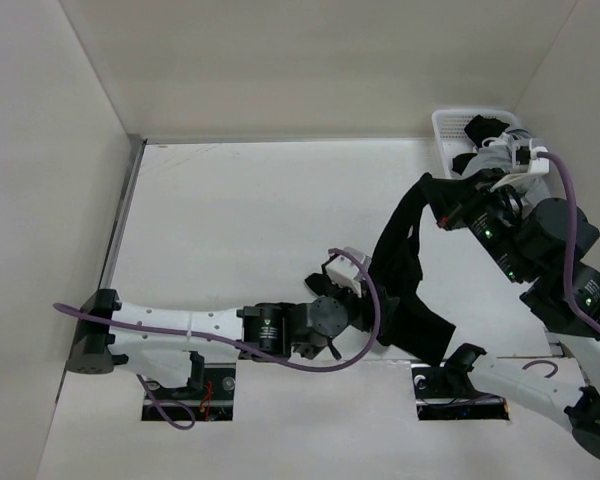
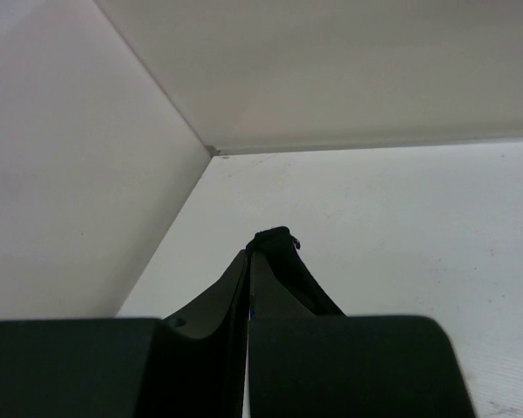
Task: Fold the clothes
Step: Flatten the tank top out
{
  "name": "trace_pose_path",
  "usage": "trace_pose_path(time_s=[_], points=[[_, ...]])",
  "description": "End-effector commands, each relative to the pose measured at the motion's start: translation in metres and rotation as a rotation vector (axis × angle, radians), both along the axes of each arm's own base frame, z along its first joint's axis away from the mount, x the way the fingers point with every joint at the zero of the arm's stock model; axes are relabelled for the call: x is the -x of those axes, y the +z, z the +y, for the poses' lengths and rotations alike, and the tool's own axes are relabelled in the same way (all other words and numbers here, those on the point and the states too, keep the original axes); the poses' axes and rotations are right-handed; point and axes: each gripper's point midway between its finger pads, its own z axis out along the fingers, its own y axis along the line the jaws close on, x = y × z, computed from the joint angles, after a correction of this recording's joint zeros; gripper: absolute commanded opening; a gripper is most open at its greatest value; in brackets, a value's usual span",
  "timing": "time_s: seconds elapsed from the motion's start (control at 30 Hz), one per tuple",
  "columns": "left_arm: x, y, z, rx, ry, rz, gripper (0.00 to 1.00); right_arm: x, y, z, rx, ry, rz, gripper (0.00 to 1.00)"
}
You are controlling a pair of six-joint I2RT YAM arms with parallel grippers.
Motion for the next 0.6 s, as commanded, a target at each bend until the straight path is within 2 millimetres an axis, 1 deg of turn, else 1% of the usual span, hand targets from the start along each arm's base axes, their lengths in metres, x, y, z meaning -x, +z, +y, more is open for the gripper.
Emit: trace_pose_path(time_s=[0.0, 0.07, 0.1, 0.13, 0.2, 0.3, 0.4, 0.57], points=[[0.012, -0.019, -0.021, 0.059, -0.087, 0.13, 0.69, 0.0, 0.016, 0.005, -0.06, 0.035, -0.05, 0.0], [0.005, -0.029, -0.024, 0.046, -0.072, 0.148, 0.68, -0.004, 0.012, 0.01, -0.058, 0.048, -0.039, 0.0], [0.0, -0.035, -0.023, 0.033, -0.055, 0.155, 0.66, -0.006, 0.011, 0.011, -0.057, 0.05, -0.037, 0.0], [-0.004, -0.037, -0.021, 0.027, -0.038, 0.16, 0.63, -0.008, 0.01, 0.012, -0.056, 0.048, -0.034, 0.0], [-0.012, -0.043, -0.015, 0.015, 0.002, 0.173, 0.59, -0.009, 0.009, 0.012, -0.054, 0.048, -0.032, 0.0], [-0.021, -0.051, -0.01, -0.002, 0.041, 0.186, 0.58, -0.011, 0.007, 0.013, -0.053, 0.047, -0.032, 0.0], [-0.023, -0.062, -0.019, -0.017, 0.015, 0.223, 0.58, -0.013, 0.006, 0.014, -0.055, 0.048, -0.031, 0.0], [-0.031, -0.092, -0.027, -0.1, 0.031, 0.261, 0.58, -0.016, 0.003, 0.016, -0.058, 0.058, -0.029, 0.0]])
